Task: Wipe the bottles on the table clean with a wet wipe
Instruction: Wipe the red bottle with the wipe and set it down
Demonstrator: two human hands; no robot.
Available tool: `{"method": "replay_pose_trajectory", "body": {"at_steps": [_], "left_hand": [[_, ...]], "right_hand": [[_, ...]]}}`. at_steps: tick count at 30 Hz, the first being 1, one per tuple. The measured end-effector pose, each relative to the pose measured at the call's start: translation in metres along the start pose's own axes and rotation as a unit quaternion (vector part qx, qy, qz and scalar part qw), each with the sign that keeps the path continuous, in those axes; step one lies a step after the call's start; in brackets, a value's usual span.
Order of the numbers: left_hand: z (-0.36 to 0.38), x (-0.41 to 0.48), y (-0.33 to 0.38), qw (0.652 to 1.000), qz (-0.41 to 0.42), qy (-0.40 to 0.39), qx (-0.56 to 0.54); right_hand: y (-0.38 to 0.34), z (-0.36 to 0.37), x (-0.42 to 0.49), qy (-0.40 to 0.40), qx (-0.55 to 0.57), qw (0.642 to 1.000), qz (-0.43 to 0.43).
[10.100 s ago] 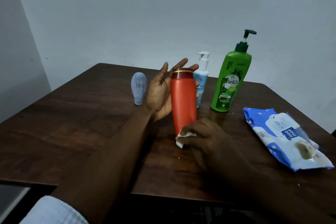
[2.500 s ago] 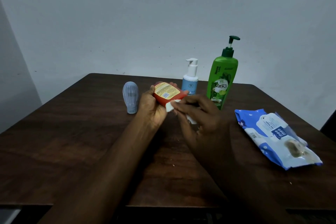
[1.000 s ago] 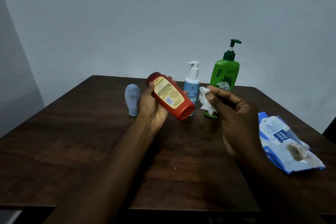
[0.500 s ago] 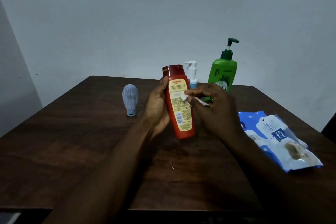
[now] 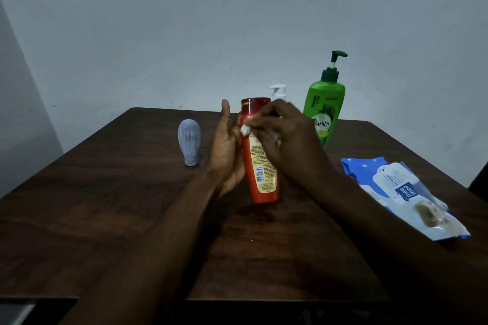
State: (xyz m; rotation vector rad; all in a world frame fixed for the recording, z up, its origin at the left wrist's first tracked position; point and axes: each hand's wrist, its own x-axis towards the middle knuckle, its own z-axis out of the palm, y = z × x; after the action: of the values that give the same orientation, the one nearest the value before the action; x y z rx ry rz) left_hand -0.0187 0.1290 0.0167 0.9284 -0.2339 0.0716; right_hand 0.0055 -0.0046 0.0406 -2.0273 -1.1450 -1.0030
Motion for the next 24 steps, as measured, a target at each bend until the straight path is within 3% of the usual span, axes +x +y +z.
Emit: {"method": "replay_pose_trajectory", "body": {"at_steps": [4,13,18,24], "left_hand": [[-0.005,0.001,0.003,0.999,-0.012,0.009,0.044],[-0.005,0.004,-0.002,0.993,-0.028,0.031,0.11],[-0.003,0.004,0.0,0.99,-0.021,0.049,0.132],[-0.006,0.001,0.008,0.961,0.029,0.063,0.269]], "right_hand": [[-0.004,0.004,-0.034,-0.091,-0.035,0.994,-0.046],[-0.009,-0.006,-0.08,-0.246,0.002,0.969,-0.011],[-0.006,-0.003,-0.084,-0.23,-0.002,0.973,-0.003],[0.002,0.0,-0.08,-0.192,0.025,0.98,0.041]]}}
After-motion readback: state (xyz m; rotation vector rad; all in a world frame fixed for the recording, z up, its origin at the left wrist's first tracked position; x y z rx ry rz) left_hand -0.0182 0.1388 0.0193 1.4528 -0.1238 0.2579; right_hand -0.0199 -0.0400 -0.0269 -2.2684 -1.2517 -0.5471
